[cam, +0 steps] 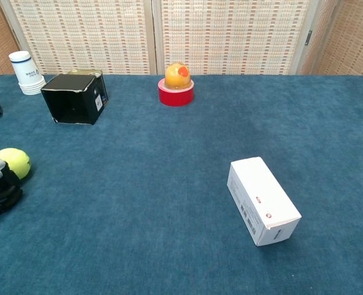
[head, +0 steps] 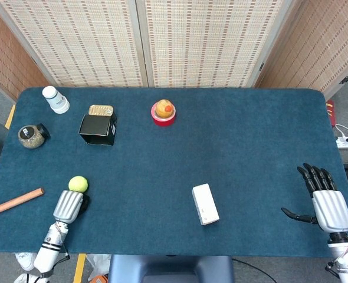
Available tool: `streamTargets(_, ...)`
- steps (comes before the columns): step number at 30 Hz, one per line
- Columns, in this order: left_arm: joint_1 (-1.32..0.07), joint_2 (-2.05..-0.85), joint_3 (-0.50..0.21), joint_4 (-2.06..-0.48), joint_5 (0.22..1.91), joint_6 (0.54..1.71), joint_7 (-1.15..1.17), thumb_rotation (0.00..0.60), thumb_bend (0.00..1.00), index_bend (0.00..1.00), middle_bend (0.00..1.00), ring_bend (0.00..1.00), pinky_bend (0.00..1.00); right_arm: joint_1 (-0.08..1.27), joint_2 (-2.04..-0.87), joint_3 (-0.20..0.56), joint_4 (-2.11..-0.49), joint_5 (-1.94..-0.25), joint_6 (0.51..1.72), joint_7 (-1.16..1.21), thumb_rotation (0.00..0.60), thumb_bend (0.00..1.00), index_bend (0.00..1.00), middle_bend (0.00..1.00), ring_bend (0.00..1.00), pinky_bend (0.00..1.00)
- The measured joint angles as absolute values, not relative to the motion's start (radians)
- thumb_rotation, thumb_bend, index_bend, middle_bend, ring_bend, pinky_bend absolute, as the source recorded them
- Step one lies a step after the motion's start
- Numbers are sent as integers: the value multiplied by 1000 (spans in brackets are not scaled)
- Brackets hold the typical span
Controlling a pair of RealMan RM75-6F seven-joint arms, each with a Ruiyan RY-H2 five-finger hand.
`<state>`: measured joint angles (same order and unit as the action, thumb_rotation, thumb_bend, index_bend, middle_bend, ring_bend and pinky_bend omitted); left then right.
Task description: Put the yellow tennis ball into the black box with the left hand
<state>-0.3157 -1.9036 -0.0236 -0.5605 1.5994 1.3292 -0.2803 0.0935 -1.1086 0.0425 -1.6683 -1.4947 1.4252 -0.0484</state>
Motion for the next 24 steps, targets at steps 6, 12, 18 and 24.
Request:
streamTargets(6,-370,-1912,-23,-527,1599,1277,-314,600,733,1000,1000,1000,1000,97,-1114,44,-1671,-1487,1418,-66,507,0,48,0,0,0)
streamTargets(12,-441,-1930,-38,-481,1579,1187,-357,600,733,1000,1000,1000,1000,100,-1120,43,-1672,-1484,1411,-82,509,0,48,0,0,0)
streamTargets(18,-515,-1942,-61,-402,1550,1099,-407,600,733,1000,1000,1000,1000,107,-1124,50,-1673,-1462,1396,-94,508,0,48,0,0,0)
streamTargets(24,-564,-1953,-68,-326,1534,1029,-451,600,733,1000,1000,1000,1000,114,-1127,55,-1676,-1445,1382,-107,508,0,48,0,0,0)
